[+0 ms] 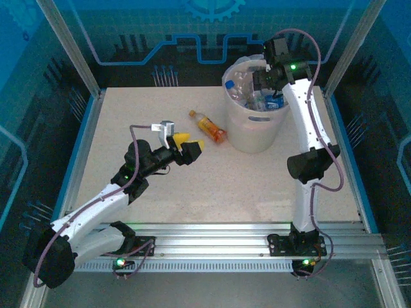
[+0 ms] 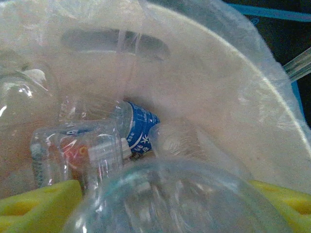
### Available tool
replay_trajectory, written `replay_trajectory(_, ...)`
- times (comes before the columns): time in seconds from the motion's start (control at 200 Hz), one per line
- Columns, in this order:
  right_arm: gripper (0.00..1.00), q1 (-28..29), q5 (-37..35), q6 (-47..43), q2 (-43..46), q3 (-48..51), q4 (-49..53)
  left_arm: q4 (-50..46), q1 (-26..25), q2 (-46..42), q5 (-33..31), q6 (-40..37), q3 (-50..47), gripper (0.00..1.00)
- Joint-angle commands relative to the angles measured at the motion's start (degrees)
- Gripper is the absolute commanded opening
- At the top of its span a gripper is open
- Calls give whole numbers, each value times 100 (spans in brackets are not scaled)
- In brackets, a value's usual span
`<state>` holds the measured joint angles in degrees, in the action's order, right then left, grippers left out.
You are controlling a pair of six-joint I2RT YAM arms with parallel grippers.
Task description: Put the plastic bottles in the bin
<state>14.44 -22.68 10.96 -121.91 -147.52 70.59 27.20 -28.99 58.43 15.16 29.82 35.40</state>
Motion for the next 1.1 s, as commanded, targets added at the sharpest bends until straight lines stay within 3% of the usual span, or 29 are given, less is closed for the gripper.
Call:
replay_trajectory(0.0, 88, -81, 106, -13, -35, -241, 65, -11, -36, 3, -109, -152, 2, 99)
replay_trajectory(0.18, 99, -82, 132, -118, 12, -455, 34, -13, -34, 87, -109, -142, 59, 99)
replay_trajectory(0.545, 100, -63, -24, -143, 848, -77, -95, 22, -30, 232, -101, -120, 131, 99)
replay_trajectory(0.895, 94, -8, 98, 105, 1817, 1325, -358, 18, -35, 247, -99, -94, 125, 99)
replay_trajectory(1.096, 74, 9, 230, 211, 2233, 2232, -786, 14, -27, 247, -126, -90, 99, 99)
